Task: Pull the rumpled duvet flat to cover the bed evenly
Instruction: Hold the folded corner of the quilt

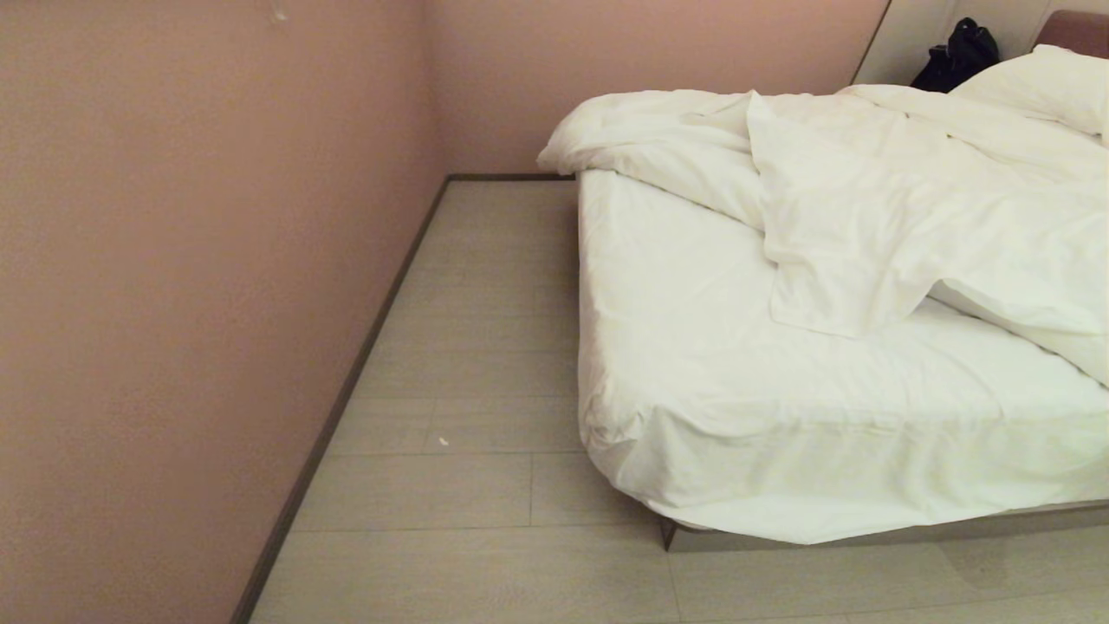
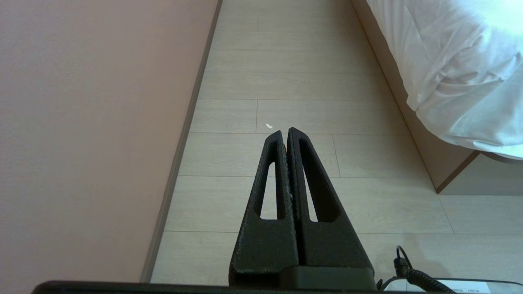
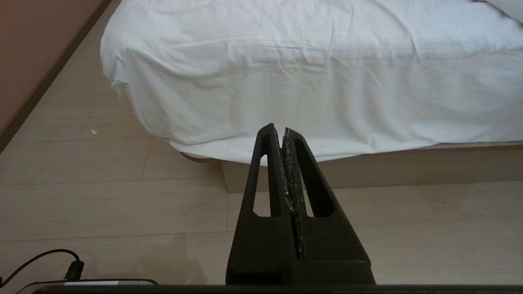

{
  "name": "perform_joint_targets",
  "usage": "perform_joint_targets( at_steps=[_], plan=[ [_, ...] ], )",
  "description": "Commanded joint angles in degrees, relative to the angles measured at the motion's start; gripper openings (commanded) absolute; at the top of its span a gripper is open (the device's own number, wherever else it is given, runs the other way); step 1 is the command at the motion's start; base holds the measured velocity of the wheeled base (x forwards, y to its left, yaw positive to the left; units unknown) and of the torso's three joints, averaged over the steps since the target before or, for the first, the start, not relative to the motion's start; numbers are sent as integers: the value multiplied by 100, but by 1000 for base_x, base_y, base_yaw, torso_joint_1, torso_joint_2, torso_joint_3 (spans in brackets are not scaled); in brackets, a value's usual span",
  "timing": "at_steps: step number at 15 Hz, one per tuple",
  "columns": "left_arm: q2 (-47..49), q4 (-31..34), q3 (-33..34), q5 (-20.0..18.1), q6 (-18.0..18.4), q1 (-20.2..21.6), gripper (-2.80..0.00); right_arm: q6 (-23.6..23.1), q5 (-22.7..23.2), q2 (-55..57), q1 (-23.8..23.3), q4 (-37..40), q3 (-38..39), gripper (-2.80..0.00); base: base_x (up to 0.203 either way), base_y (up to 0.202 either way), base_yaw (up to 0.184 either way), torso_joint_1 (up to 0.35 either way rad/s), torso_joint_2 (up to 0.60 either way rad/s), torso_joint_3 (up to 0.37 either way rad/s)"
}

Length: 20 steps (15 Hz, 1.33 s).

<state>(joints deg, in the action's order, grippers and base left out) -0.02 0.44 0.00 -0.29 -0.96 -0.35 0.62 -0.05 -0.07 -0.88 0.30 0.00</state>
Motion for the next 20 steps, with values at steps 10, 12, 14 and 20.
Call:
perform_joint_targets(
  at_steps=[10, 12, 14, 20],
  plan=[
    [2, 0, 0, -6, 0, 0, -280, -1, 5, 7, 0, -1, 0, -280, 0, 0, 0, 0, 0, 0],
    [2, 0, 0, -6, 0, 0, -280, -1, -4, 7, 0, -4, 0, -280, 0, 0, 0, 0, 0, 0],
    [2, 9, 0, 3, 0, 0, -280, -1, -3, 7, 0, 5, 0, -280, 0, 0, 0, 0, 0, 0],
    [2, 9, 0, 3, 0, 0, -280, -1, -4, 7, 0, -4, 0, -280, 0, 0, 0, 0, 0, 0]
  ],
)
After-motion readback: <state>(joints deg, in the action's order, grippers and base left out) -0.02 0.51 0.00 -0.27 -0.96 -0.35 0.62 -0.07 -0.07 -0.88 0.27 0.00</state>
